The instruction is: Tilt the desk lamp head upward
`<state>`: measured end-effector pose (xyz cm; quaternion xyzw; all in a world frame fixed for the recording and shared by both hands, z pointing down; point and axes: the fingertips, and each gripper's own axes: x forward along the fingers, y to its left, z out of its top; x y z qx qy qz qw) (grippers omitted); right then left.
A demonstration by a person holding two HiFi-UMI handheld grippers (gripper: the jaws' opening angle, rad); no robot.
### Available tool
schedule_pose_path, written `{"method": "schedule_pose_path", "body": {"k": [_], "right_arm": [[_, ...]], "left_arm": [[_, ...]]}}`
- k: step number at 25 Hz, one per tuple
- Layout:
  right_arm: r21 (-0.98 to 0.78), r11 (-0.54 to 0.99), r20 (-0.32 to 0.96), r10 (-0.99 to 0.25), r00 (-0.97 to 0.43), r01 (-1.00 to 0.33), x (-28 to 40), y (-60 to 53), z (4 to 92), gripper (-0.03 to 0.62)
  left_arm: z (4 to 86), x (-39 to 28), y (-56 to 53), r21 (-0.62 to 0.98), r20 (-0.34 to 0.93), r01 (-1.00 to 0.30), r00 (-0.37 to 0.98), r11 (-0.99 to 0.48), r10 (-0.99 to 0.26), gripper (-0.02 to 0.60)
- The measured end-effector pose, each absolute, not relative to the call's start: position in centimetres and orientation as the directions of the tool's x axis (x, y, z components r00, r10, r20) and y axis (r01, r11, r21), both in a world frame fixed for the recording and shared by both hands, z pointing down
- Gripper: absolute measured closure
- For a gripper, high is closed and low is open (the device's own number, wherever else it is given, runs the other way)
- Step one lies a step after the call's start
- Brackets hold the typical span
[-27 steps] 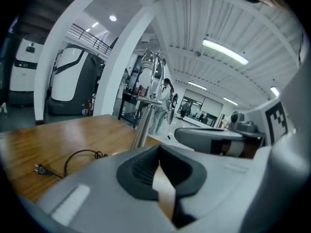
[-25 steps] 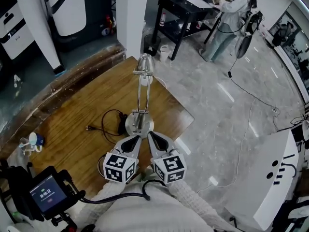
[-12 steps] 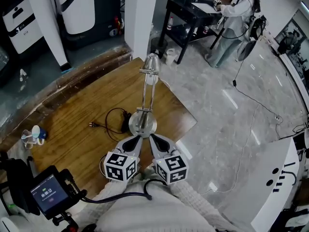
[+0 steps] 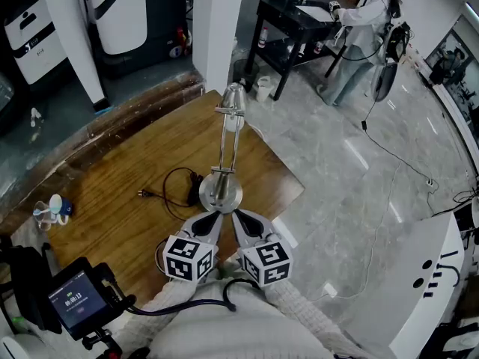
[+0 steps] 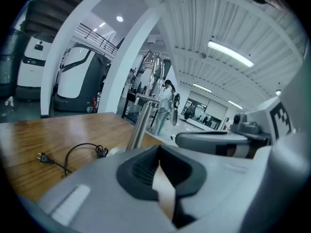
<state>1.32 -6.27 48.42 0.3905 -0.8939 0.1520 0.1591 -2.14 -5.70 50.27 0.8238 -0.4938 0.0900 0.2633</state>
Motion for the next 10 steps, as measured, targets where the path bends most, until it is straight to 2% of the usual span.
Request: {"method": "schedule_pose_path", "body": {"k": [10], "right_arm": [[-0.134,0.665,0.409,-0.638,-0.652,-0.735,0.82,-5.91,48.98,0.597]], "left_arm": [[50.56,-2.24,-5.46,0.348,0.409,-0.863,0.491,-0.366,-0.769,0.574]]}}
